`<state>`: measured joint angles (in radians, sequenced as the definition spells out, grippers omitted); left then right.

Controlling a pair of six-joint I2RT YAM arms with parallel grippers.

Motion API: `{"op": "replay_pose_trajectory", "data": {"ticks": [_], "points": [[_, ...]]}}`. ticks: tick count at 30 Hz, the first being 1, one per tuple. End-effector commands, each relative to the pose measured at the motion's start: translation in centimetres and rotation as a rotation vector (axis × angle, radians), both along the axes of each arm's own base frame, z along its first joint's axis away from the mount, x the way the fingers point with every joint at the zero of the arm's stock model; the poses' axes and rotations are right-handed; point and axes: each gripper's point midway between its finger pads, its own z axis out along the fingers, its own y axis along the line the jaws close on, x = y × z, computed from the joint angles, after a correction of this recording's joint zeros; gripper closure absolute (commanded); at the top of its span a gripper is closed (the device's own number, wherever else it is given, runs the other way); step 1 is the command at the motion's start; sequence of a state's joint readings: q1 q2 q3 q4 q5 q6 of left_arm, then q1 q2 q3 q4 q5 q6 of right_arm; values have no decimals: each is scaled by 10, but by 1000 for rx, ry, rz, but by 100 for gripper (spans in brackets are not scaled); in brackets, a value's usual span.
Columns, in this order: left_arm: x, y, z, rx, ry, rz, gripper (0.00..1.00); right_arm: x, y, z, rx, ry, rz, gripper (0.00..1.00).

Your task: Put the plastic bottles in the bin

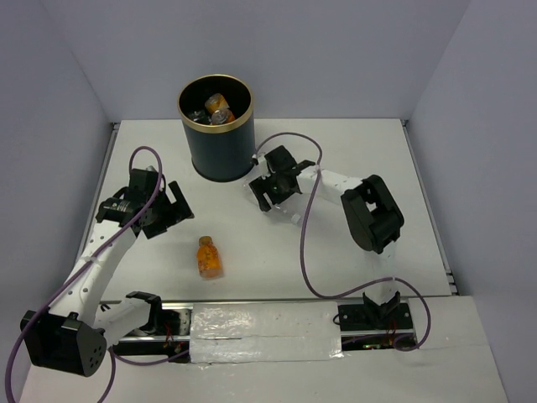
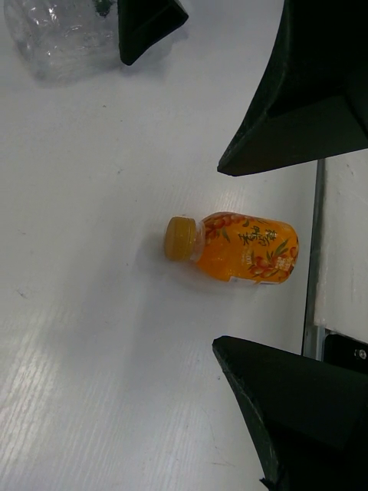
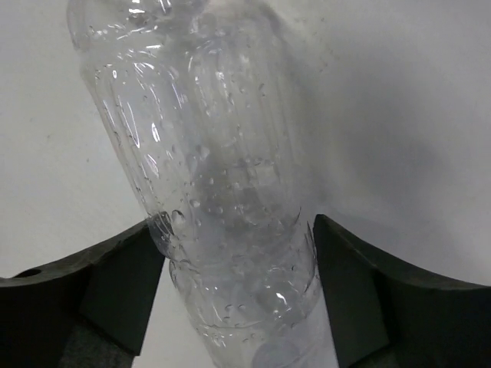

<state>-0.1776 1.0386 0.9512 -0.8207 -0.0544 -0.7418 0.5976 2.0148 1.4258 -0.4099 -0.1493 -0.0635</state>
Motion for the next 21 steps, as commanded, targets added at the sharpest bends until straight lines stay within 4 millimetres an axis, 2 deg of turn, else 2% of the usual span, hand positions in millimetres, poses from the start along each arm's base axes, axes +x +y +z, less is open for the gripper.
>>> {"op": "replay_pose_trajectory", "data": {"ticks": [1, 2, 5, 8, 11, 12, 13, 14, 15, 16, 17, 19, 20, 21], "points": [[8, -2, 8, -15, -37, 16, 1, -4, 6, 34, 49, -73, -28, 22], [8, -2, 9, -15, -38, 14, 1, -5, 4, 39, 48, -88, -40, 28], [9, -2, 10, -15, -40, 16, 1, -6, 0, 69, 77, -138, -61, 35], [10, -1, 11, -11, -44, 14, 0, -5, 0, 114, 124, -206, -65, 40], [10, 1, 11, 4, -46, 17, 1, -3, 1, 170, 186, -290, -68, 40], [10, 2, 11, 7, -47, 18, 1, -1, 4, 194, 234, -316, -96, 40], [10, 3, 12, 12, -46, 19, 1, 3, 0, 218, 263, -368, -129, 40], [10, 4, 12, 17, -47, 20, 1, 5, -1, 234, 286, -399, -151, 40], [10, 4, 12, 20, -47, 21, 1, 10, 0, 261, 336, -439, -188, 40], [10, 4, 12, 20, -49, 19, 1, 16, -3, 280, 358, -480, -230, 40], [10, 3, 13, 16, -51, 18, 1, 21, -1, 313, 422, -524, -261, 40], [11, 3, 12, 13, -49, 16, 1, 34, -2, 348, 484, -591, -325, 40], [12, 3, 12, 14, -51, 17, 1, 44, 2, 352, 503, -601, -363, 40], [11, 1, 11, 8, -48, 13, 1, 52, 2, 383, 563, -663, -397, 40]]}}
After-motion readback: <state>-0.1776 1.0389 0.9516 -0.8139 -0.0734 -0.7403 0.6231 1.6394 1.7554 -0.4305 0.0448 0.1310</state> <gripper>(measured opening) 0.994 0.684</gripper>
